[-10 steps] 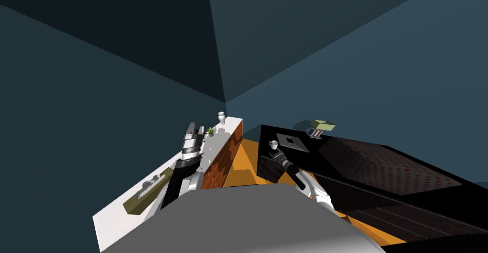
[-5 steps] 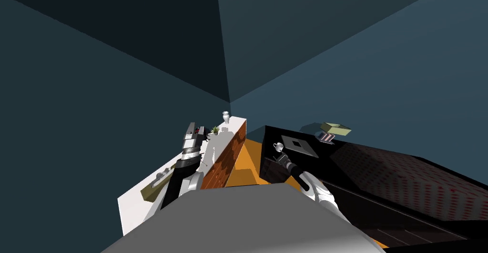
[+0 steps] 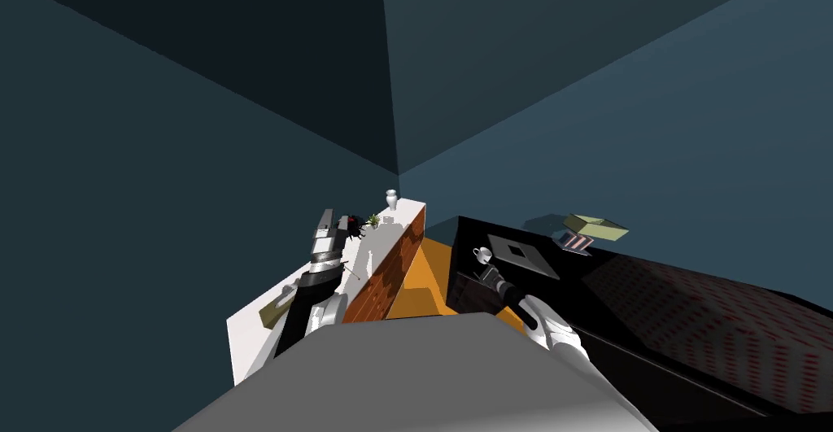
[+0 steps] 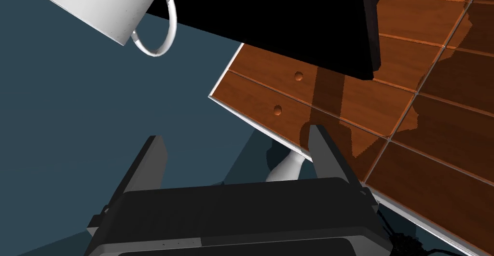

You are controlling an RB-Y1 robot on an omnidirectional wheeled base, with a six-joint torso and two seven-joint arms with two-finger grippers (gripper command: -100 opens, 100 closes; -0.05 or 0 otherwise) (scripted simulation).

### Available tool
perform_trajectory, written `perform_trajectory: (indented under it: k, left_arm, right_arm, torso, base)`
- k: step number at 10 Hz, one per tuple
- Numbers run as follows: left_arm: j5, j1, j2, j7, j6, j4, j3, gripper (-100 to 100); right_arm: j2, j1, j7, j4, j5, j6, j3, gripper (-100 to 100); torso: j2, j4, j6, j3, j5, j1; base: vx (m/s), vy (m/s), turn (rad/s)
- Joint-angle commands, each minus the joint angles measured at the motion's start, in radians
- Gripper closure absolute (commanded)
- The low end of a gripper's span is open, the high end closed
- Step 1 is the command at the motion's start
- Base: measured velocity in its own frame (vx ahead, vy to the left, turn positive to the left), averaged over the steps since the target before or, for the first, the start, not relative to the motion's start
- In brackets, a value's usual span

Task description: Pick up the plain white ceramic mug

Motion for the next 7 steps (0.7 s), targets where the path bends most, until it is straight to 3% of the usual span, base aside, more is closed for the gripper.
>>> perform_trajectory:
  k: [1, 7]
  left_arm:
    - [0.0, 0.0, 0.0, 0.0, 0.0, 0.0, 0.0, 0]
    - [0.0, 0.0, 0.0, 0.0, 0.0, 0.0, 0.0, 0]
  right_arm:
    - [-0.018, -0.028, 0.029, 0.05, 0.029, -0.008, -0.017, -100]
    - [-0.046, -0.057, 0.071, 0.156, 0.073, -0.022, -0.047, -100]
  torso:
    - [0.0, 0.0, 0.0, 0.0, 0.0, 0.0]
    - [0.0, 0.0, 0.0, 0.0, 0.0, -0.001]
  base:
    - [0.008, 0.005, 0.127]
    - [0.007, -0.002, 0.094]
